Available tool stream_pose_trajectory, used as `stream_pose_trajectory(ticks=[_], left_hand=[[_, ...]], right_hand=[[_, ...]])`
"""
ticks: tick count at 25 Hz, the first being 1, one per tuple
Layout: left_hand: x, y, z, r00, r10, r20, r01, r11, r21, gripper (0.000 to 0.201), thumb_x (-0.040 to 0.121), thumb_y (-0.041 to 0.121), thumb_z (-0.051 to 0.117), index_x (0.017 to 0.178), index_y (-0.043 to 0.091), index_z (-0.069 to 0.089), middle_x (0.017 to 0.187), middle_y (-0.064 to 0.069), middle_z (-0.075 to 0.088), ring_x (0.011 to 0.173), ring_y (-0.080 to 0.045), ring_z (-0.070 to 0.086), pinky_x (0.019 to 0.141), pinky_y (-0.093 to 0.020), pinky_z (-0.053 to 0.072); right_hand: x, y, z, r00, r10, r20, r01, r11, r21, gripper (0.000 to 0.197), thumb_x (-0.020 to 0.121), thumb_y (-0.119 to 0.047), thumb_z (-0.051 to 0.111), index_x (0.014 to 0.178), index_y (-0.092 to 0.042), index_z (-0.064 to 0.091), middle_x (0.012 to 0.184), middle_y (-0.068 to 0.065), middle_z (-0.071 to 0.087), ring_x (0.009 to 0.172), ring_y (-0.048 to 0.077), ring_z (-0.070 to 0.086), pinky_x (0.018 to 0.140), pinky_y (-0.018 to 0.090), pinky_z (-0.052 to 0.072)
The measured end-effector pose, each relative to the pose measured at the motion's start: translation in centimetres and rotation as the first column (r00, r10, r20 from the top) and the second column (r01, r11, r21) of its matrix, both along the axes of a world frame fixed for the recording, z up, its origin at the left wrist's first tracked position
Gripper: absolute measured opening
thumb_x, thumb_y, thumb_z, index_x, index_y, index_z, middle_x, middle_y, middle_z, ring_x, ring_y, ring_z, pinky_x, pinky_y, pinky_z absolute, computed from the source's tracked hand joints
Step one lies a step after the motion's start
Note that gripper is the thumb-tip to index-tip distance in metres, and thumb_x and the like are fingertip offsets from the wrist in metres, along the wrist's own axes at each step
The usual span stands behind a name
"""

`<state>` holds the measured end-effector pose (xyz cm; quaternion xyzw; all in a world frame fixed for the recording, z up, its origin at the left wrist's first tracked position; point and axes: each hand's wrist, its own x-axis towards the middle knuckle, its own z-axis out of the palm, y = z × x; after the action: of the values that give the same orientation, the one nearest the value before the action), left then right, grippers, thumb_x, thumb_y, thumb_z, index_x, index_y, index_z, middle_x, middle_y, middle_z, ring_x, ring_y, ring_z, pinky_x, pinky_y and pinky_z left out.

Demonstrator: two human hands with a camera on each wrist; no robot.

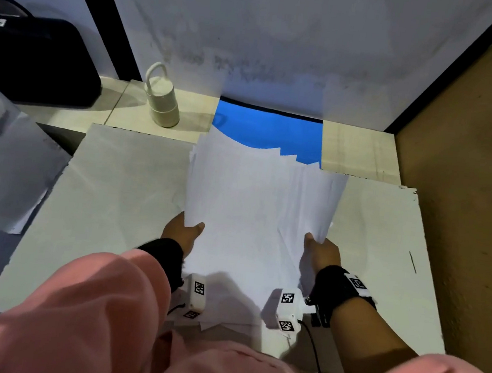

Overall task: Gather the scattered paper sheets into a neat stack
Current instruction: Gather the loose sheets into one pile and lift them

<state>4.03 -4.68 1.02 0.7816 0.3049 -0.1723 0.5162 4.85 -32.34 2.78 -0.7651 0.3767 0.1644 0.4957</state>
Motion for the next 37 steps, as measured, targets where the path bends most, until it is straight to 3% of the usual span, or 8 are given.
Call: stream_pose_trajectory(ticks=[9,13,18,22,27,31,34,37], left_hand=[[-0.7,-3.0,-1.3,0.999,-0.004,-0.049,0.0,0.998,-0.067,0.056,0.088,0.016,0.059,0.137,0.006,0.036,0.138,-0.015,0.051,0.124,-0.032,0.051,0.105,-0.036,0.039],[-0.7,-3.3,-1.4,0.998,-0.042,-0.047,0.039,0.998,-0.051,0.058,0.084,0.009,0.064,0.137,0.008,0.041,0.138,-0.013,0.053,0.125,-0.03,0.051,0.106,-0.034,0.038],[-1.0,-4.5,-0.1,0.977,-0.196,-0.08,0.198,0.98,0.013,0.054,0.091,0.01,0.053,0.142,0.009,0.034,0.141,-0.013,0.048,0.128,-0.031,0.047,0.101,-0.029,0.035],[-0.9,-6.6,0.7,0.944,-0.317,-0.088,0.325,0.942,0.089,0.047,0.095,0.018,0.046,0.14,0.011,0.037,0.139,-0.014,0.05,0.125,-0.032,0.048,0.096,-0.029,0.036],[-0.2,-9.0,0.9,0.946,-0.314,-0.082,0.321,0.942,0.093,0.039,0.096,0.021,0.043,0.131,0.003,0.046,0.131,-0.019,0.055,0.118,-0.034,0.053,0.094,-0.031,0.039],[-0.4,-11.2,0.7,0.973,-0.216,-0.077,0.219,0.975,0.037,0.047,0.095,0.027,0.047,0.134,0.003,0.04,0.134,-0.016,0.053,0.12,-0.034,0.052,0.092,-0.028,0.04],[-0.4,-12.7,-0.1,0.98,-0.173,-0.1,0.177,0.984,0.033,0.059,0.093,0.034,0.046,0.141,0.006,0.026,0.142,-0.015,0.045,0.128,-0.034,0.047,0.108,-0.039,0.038],[-0.4,-13.6,-1.0,0.958,-0.248,-0.144,0.255,0.966,0.031,0.054,0.097,0.032,0.037,0.143,0.007,0.025,0.147,-0.016,0.04,0.134,-0.033,0.041,0.113,-0.041,0.032]], right_hand=[[-0.9,-0.8,-0.8,0.989,0.113,-0.096,-0.117,0.992,-0.037,0.043,0.097,-0.025,0.042,0.124,0.006,0.051,0.126,0.024,0.057,0.113,0.038,0.056,0.085,0.036,0.044],[-0.9,-3.2,-0.8,0.999,-0.022,0.024,0.025,0.986,-0.162,0.035,0.093,-0.023,0.048,0.118,0.001,0.053,0.117,0.022,0.06,0.108,0.036,0.056,0.089,0.035,0.042],[-0.5,-5.5,-1.4,0.994,0.113,0.007,-0.108,0.967,-0.229,0.036,0.094,-0.008,0.041,0.059,-0.013,0.035,0.073,0.012,0.045,0.079,0.025,0.041,0.071,0.026,0.03],[-0.6,-6.2,-1.4,0.985,0.166,-0.051,-0.174,0.955,-0.241,0.042,0.094,-0.006,0.041,0.055,-0.012,0.025,0.059,0.004,0.032,0.075,0.024,0.036,0.067,0.026,0.027],[-0.3,-7.2,-1.7,0.973,0.206,-0.103,-0.221,0.96,-0.169,0.033,0.095,-0.001,0.035,0.063,-0.004,0.039,0.073,0.015,0.051,0.082,0.025,0.042,0.07,0.026,0.029],[-0.8,-6.9,-0.4,0.998,0.058,-0.012,-0.058,0.998,-0.009,0.055,0.1,-0.039,0.025,0.13,0.001,0.05,0.137,0.02,0.05,0.126,0.033,0.047,0.103,0.032,0.033],[-1.2,-6.8,-0.5,1.0,0.011,-0.005,-0.011,0.991,0.13,0.06,0.092,-0.053,0.04,0.131,-0.009,0.05,0.128,0.009,0.056,0.117,0.025,0.053,0.094,0.029,0.035],[-1.7,-7.3,-1.0,0.997,0.076,0.017,-0.078,0.989,0.129,0.044,0.082,-0.018,0.07,0.12,0.0,0.058,0.101,0.008,0.062,0.09,0.023,0.057,0.081,0.029,0.042]])
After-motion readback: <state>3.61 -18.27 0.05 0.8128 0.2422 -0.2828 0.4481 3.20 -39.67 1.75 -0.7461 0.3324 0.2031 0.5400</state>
